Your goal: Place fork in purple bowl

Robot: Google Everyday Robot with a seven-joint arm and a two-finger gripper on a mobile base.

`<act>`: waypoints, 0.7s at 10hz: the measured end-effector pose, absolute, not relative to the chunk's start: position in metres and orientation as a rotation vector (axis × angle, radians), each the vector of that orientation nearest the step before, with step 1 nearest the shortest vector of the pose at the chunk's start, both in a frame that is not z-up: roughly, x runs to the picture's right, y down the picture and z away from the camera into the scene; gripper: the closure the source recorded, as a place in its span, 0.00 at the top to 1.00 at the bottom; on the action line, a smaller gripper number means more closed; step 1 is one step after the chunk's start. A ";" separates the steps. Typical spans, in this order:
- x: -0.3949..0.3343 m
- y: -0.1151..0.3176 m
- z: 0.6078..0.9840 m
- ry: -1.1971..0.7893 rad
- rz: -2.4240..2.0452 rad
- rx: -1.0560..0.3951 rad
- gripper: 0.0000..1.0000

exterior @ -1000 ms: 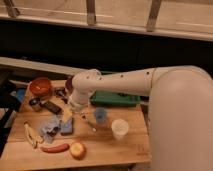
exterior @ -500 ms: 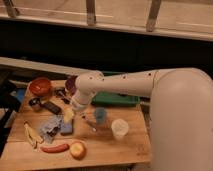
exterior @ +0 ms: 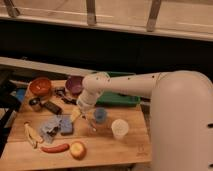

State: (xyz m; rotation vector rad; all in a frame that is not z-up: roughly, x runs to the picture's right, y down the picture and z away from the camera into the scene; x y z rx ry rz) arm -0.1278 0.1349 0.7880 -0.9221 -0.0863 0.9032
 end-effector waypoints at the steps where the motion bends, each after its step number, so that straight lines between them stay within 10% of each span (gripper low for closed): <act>1: -0.125 0.134 0.791 -0.076 0.903 -0.915 0.66; 7: -0.112 0.151 0.828 -0.001 0.919 -0.908 0.66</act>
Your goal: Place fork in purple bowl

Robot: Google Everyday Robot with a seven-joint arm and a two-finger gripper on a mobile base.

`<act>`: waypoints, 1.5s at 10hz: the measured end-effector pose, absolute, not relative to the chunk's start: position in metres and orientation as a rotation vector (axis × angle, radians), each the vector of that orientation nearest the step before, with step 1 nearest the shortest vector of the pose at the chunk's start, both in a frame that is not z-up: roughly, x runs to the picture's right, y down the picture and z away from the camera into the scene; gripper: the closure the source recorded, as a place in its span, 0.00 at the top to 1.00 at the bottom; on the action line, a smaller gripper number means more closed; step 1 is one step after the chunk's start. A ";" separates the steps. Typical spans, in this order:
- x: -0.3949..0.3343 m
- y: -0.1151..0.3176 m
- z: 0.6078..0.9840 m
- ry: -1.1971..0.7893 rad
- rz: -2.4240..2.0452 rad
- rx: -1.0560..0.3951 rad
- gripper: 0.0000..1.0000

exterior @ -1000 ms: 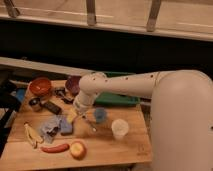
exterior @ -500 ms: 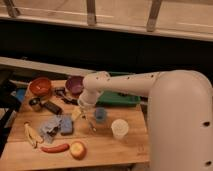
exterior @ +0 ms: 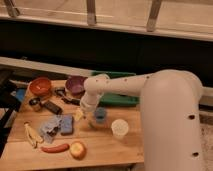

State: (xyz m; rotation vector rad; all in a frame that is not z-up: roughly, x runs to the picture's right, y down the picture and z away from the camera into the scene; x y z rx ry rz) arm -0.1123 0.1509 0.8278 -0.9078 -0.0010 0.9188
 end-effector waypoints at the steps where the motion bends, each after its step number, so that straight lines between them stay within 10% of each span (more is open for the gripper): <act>1: -0.110 0.154 0.831 0.011 0.923 -0.909 0.66; 12: -0.126 0.182 0.843 0.035 0.937 -0.960 0.66; 15: -0.122 0.183 0.843 0.047 0.939 -0.962 0.41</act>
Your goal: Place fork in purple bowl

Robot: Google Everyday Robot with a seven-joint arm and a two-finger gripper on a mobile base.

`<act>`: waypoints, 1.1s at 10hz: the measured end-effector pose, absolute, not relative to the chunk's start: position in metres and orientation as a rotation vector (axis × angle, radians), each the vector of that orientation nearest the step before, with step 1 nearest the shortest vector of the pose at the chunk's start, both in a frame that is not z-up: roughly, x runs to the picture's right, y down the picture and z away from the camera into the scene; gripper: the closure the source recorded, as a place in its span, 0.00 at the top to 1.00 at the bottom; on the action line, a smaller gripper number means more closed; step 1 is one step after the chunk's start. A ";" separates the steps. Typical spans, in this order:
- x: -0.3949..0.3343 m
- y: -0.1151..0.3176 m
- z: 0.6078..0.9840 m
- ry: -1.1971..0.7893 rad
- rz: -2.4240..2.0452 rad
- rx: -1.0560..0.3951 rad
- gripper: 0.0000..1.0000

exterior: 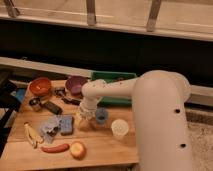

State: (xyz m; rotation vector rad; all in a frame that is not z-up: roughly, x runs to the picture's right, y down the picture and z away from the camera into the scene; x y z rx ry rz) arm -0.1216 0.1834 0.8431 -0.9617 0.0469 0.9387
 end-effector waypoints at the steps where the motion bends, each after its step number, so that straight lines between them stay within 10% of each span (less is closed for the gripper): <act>1: -0.121 0.184 0.842 0.051 0.937 -0.964 0.29; 4: -0.123 0.194 0.850 0.069 0.944 -0.970 0.03; 11: -0.123 0.197 0.848 0.084 0.940 -0.962 0.00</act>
